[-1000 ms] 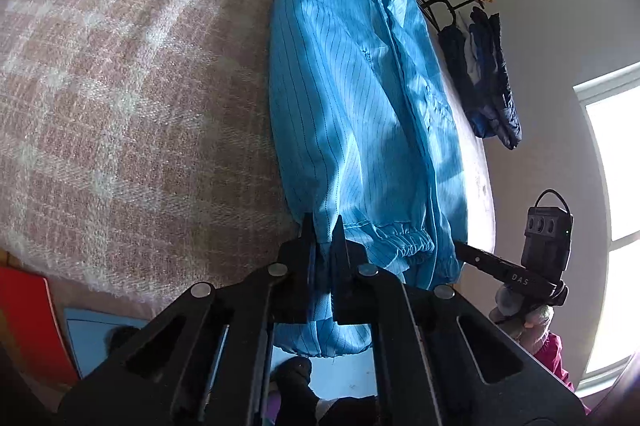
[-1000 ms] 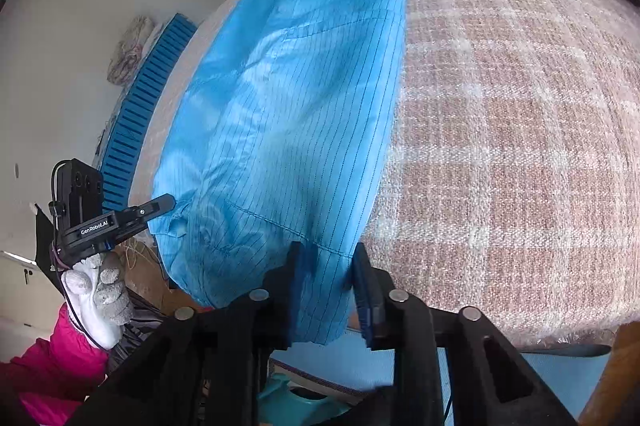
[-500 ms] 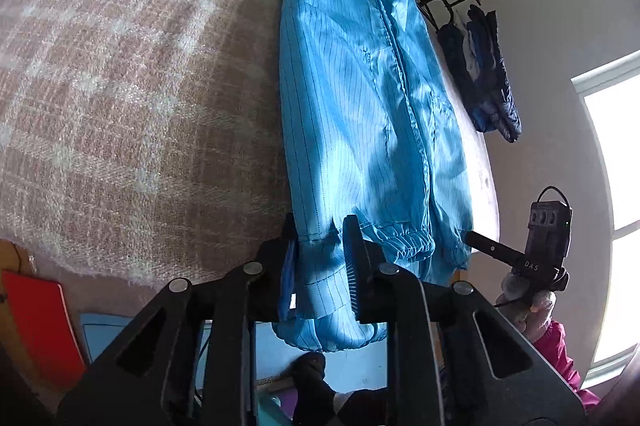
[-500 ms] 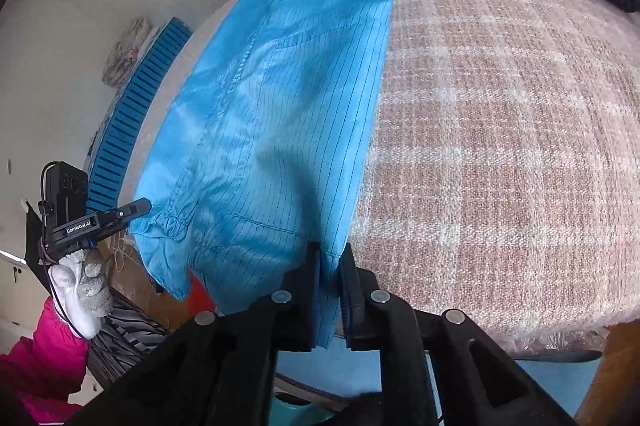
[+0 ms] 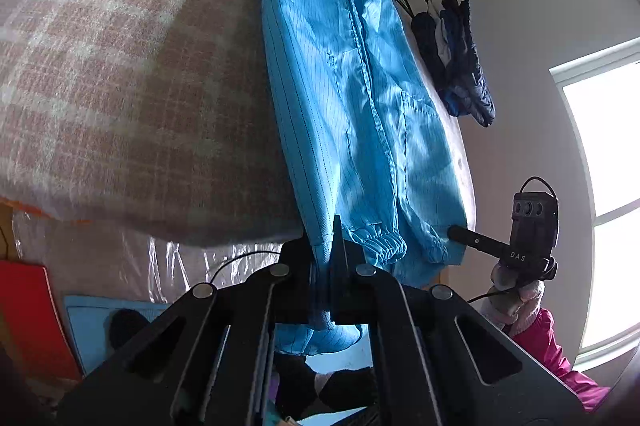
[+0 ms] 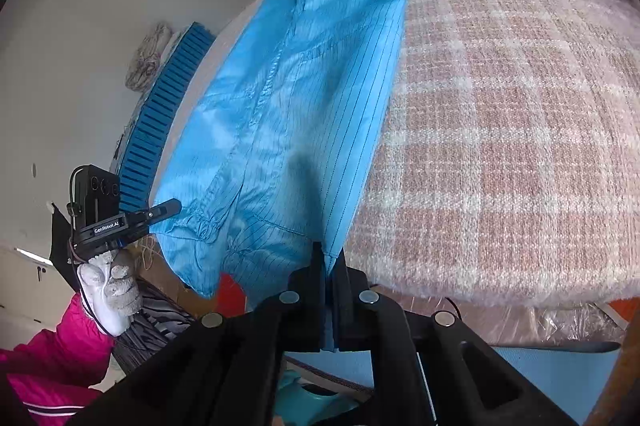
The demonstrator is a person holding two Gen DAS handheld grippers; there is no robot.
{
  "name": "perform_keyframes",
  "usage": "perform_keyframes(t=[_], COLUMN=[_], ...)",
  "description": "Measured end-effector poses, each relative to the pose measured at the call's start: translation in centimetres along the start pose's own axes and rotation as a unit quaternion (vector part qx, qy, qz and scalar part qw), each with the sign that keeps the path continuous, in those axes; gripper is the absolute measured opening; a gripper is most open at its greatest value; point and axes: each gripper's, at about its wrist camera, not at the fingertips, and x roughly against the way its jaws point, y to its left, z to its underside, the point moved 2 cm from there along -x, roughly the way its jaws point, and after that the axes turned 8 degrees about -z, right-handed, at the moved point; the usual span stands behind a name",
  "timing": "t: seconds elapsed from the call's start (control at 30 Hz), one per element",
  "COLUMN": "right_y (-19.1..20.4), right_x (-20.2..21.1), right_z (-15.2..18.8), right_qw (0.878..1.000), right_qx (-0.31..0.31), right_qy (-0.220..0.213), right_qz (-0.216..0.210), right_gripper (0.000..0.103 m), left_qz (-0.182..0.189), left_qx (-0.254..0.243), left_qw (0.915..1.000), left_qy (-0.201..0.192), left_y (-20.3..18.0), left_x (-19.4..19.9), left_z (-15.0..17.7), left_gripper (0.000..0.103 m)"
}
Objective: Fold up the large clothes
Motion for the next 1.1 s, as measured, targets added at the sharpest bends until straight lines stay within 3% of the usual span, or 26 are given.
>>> perform_keyframes(t=[0.17, 0.33, 0.5, 0.7, 0.93, 1.1], right_y=[-0.2, -0.4, 1.4, 2.9, 1.3, -1.0], right_x=[-0.7, -1.0, 0.8, 3.0, 1.9, 0.1], right_z=[2.5, 0.8, -2.2, -8.4, -14.6, -17.3], right_qw=[0.999, 0.997, 0.997, 0.994, 0.990, 0.991], right_qx=[-0.025, -0.065, -0.042, -0.019, -0.021, -0.029], right_qy=[0.029, 0.016, -0.014, -0.081, -0.131, -0.133], right_qz=[-0.008, -0.044, -0.061, -0.065, -0.042, -0.019], right_gripper=[0.000, 0.000, 0.000, 0.000, 0.000, 0.000], left_qz=[0.006, 0.020, 0.039, 0.049, 0.027, 0.000], left_qx=[0.007, 0.021, 0.003, -0.007, 0.010, 0.030], left_qw=[0.9998, 0.9995, 0.9991, 0.9973, 0.9967, 0.9969], left_qy=[0.018, 0.015, -0.014, -0.055, -0.076, -0.073], left_y=[0.3, 0.3, -2.0, -4.1, -3.5, -1.7], left_x=[0.3, 1.3, 3.2, 4.0, 0.5, -2.6], left_z=[2.0, 0.4, -3.5, -10.1, -16.8, -19.4], left_gripper=[0.001, 0.001, 0.001, 0.001, 0.001, 0.001])
